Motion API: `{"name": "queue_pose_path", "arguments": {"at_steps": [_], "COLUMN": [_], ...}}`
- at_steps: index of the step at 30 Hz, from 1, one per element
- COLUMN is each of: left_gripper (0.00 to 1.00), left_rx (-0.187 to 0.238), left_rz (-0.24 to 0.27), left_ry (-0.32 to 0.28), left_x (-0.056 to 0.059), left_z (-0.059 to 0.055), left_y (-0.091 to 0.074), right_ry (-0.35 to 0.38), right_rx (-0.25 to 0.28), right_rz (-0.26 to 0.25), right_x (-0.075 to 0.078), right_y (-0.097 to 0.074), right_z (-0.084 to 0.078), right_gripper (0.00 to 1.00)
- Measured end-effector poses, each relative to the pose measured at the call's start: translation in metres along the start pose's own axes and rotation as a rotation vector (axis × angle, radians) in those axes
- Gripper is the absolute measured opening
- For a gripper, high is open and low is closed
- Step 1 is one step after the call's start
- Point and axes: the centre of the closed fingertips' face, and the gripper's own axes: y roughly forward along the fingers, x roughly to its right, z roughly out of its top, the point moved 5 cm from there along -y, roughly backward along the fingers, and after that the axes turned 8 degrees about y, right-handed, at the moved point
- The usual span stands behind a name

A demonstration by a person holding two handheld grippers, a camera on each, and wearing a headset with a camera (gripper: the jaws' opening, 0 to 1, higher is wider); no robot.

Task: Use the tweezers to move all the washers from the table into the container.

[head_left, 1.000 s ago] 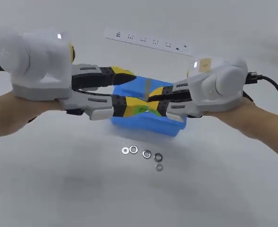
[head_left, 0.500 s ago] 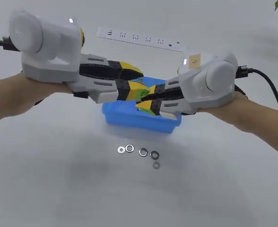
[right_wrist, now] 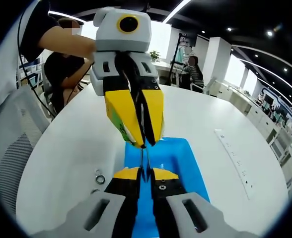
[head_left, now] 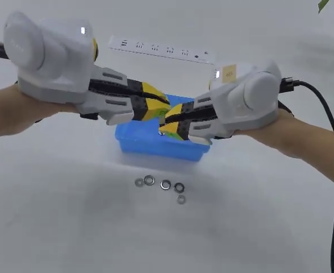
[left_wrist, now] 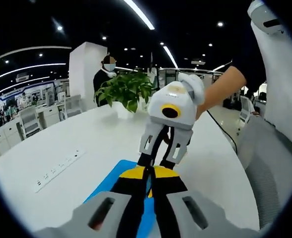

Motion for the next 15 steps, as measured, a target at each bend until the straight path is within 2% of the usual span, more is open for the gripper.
{"name": "queue_pose_path", "arguments": {"at_steps": [1,3,10,15], "left_gripper": [0.06,0.05,0.05,0.04], "left_rx": [-0.003,0.001,0.047,0.052], "left_rz": [0.001,-0.001,0.039,0.040], "left_ry": [0.018,0.005,0.018,0.025], "left_x": [0.000,0.000,-0.006,-0.007], "left_z": [0.000,0.000,0.010,0.009], "left_y": [0.000,-0.001,0.000,-0.001], "right_ry": [-0.005,-0.007,-0.004,-0.007], "right_rx": [-0.002,-0.004,0.031,0.025], "right_rz": [0.002,0.004,-0.014,-0.023], "right_x": [-0.001,-0.002,0.001,0.001], "right_y": [0.000,0.000,-0.003,-0.005], "right_z": [0.000,0.000,0.009,0.009], "right_gripper": [0.09,0.09,0.09,0.10]}}
